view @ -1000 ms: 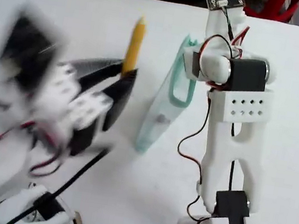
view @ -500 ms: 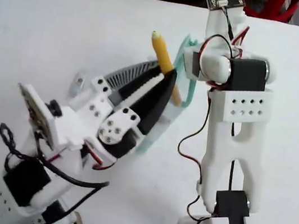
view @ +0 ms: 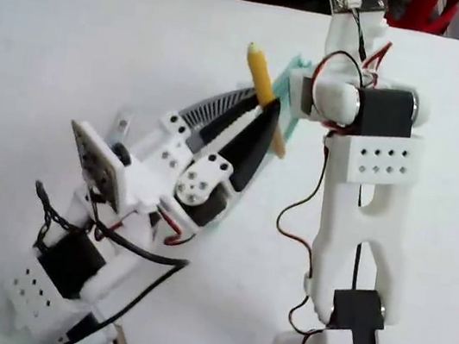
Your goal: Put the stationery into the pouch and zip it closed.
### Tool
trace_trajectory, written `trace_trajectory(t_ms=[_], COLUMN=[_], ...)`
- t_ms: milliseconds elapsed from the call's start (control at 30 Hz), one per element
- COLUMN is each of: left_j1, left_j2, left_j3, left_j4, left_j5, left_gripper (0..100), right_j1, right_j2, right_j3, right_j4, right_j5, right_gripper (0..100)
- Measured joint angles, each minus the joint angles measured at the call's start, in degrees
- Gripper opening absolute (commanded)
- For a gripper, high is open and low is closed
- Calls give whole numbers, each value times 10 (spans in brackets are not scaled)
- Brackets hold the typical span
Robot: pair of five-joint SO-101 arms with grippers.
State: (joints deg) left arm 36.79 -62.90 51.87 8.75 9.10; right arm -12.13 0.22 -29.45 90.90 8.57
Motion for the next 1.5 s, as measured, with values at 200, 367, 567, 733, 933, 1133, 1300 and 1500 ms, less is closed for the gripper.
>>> trace_trajectory(t_ms=[200,367,567,733,933,1133,1300,1500], left_j1=[-3,-6,-25,-30,-14,-11,4,-5], left_j2=[-1,-25,-32,-32,-32,-18,75,140], left_j3=[4,7,15,15,-26,-30,-25,-25], left_j4=[-1,4,4,-7,-11,-60,-140,-164], left_j5=[0,0,-36,-39,-39,-39,-39,-38], left_gripper=[32,32,30,28,28,29,28,28], right_j1=[0,0,0,0,0,0,4,34], right_j2=[1,1,0,0,0,0,1,2], right_j3=[0,0,3,3,3,3,2,6], right_j4=[0,0,0,0,0,0,0,0], right_j5=[0,0,0,0,0,0,0,0], right_gripper=[19,19,19,19,19,19,19,19])
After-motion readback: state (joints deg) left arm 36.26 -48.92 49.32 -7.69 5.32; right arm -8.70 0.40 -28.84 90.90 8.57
